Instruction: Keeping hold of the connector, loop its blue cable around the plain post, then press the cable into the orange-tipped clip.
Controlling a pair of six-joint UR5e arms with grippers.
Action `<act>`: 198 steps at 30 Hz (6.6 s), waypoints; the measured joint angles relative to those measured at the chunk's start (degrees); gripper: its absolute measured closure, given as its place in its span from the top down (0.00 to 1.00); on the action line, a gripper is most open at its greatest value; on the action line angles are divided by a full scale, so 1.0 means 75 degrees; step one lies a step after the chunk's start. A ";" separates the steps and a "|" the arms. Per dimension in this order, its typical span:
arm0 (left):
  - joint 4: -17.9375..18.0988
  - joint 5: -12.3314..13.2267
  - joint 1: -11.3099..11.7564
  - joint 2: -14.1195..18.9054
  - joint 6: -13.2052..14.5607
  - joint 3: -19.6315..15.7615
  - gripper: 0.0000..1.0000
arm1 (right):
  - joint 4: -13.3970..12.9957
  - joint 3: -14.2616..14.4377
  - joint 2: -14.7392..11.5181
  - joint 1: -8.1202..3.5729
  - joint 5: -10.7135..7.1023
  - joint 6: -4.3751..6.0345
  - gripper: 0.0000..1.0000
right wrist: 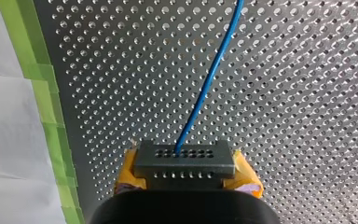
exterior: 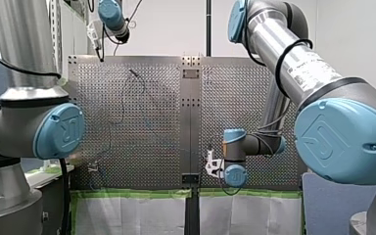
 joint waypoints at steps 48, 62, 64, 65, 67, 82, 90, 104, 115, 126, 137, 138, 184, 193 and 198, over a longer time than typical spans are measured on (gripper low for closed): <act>-0.2664 -0.1356 -0.0707 -0.0743 0.0648 0.0019 1.00 | 0.0072 0.0000 -0.0002 0.0048 -0.0047 0.0037 0.00; -0.2688 -0.1811 -0.0746 -0.0743 0.0666 0.0019 1.00 | 0.0103 0.0002 0.0000 0.0050 -0.0047 0.0079 0.00; -0.2688 -0.1818 -0.0749 -0.0743 0.0674 0.0019 1.00 | 0.0103 0.0002 0.0001 0.0050 -0.0047 0.0081 0.00; -0.2688 -0.1820 -0.0748 -0.0743 0.0678 0.0019 1.00 | 0.0103 0.0002 0.0001 0.0049 -0.0047 0.0081 0.00; -0.2683 -0.1821 -0.0751 -0.0743 0.0688 0.0019 1.00 | 0.0100 0.0002 -0.0001 0.0048 -0.0047 0.0082 0.00; -0.2094 -0.1249 -0.0868 -0.0798 0.1423 0.0019 1.00 | 0.0101 0.0001 0.0001 0.0047 -0.0090 0.0113 0.00; -0.1831 -0.1028 -0.1012 -0.1111 0.1983 0.0019 1.00 | 0.0061 0.0001 0.0002 0.0047 -0.0206 0.0139 0.00; -0.1102 -0.1067 -0.1475 -0.1386 0.2812 0.0019 1.00 | 0.0060 0.0003 -0.0001 0.0048 -0.0234 0.0223 0.00; -0.0312 -0.1855 -0.2277 -0.2165 0.3627 0.0038 1.00 | 0.0028 0.0002 -0.0001 0.0047 -0.0235 0.0234 0.00; 0.0461 -0.2630 -0.2629 -0.2941 0.4402 0.0063 1.00 | 0.0000 0.0000 0.0001 0.0051 -0.0234 0.0234 0.00; 0.1105 -0.3418 -0.2404 -0.3610 0.5191 0.0545 1.00 | -0.0001 0.0001 0.0001 0.0062 -0.0235 0.0221 0.00; 0.1110 -0.3486 -0.2400 -0.3674 0.5259 0.0611 1.00 | -0.0001 0.0001 0.0001 0.0061 -0.0235 0.0217 0.00; 0.1220 -0.2865 -0.0998 -0.5342 0.5018 0.1346 1.00 | -0.0003 0.0002 0.0002 0.0064 -0.0234 0.0141 0.00; 0.1267 -0.2765 -0.1015 -0.5906 0.4913 0.1346 1.00 | 0.0010 0.0002 0.0000 0.0066 -0.0235 0.0140 0.00; 0.1310 -0.2666 -0.1091 -0.6059 0.4806 0.1345 1.00 | 0.0020 0.0001 -0.0003 0.0077 -0.0234 0.0141 0.00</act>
